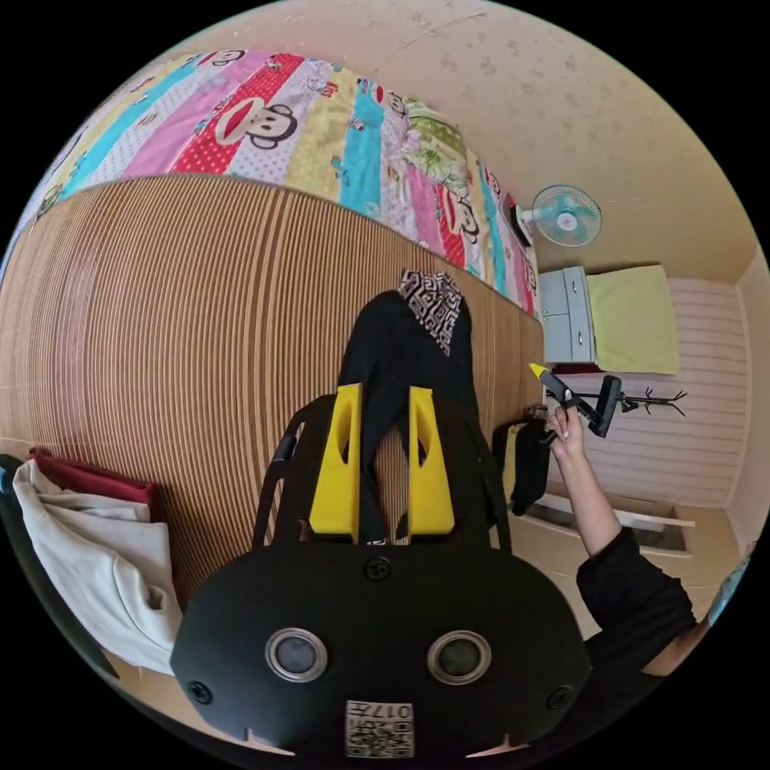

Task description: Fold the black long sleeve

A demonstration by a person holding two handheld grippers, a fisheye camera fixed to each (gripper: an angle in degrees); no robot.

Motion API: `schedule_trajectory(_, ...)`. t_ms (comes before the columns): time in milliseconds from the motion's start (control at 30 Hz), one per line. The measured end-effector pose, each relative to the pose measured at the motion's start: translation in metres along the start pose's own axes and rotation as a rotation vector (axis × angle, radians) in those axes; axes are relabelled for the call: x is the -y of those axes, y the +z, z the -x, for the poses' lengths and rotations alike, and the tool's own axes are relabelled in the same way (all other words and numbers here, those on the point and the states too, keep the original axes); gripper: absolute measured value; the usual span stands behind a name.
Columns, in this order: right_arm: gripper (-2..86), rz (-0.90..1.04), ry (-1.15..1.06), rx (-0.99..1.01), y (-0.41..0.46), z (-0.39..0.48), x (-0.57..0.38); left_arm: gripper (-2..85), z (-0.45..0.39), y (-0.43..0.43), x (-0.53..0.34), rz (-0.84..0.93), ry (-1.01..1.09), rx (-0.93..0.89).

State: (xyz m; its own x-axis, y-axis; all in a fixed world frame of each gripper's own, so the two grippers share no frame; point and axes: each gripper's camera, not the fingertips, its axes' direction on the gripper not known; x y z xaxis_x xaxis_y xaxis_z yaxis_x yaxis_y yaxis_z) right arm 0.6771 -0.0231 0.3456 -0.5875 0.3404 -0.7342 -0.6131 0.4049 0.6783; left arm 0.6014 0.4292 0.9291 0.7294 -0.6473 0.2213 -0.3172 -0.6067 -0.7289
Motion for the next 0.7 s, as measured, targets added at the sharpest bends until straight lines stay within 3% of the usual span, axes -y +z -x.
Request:
schedule_trajectory(133, 7.6, 0.130, 0.069, -0.153, 0.059, -0.049, -0.130, 10.4, 0.060, 0.065, -0.094, 0.051, -0.133, 0.024)
schedule_trajectory(233, 7.8, 0.086, 0.127, -0.235, 0.044, -0.063, -0.198, 10.8, 0.061, 0.096, -0.151, 0.038, -0.157, -0.058)
schedule_trajectory(333, 8.0, 0.088, 0.222, -0.263, 0.033, -0.079, -0.238, 10.3, 0.037, 0.133, -0.175, 0.136, -0.117, 0.041)
schedule_trajectory(433, 8.4, 0.119, 0.301, -0.226, 0.036, -0.095, -0.259, 3.4, 0.025, 0.142, -0.178, 0.177, -0.068, 0.251)
schedule_trajectory(500, 8.7, 0.151, 0.312, -0.197, 0.040, -0.098, -0.267, 0.7, 0.044, 0.129, -0.169, 0.294, -0.100, 0.215)
schedule_trajectory(533, 8.8, 0.175, 0.295, -0.190, 0.043, -0.098, -0.272, 0.5, 0.051, 0.116, -0.167, 0.280, -0.130, 0.214)
schedule_trajectory(700, 8.5, 0.243, 0.303, -0.246, 0.052, -0.097, -0.304, 0.1, 0.096, -0.102, -0.176, -0.224, -0.250, 0.319)
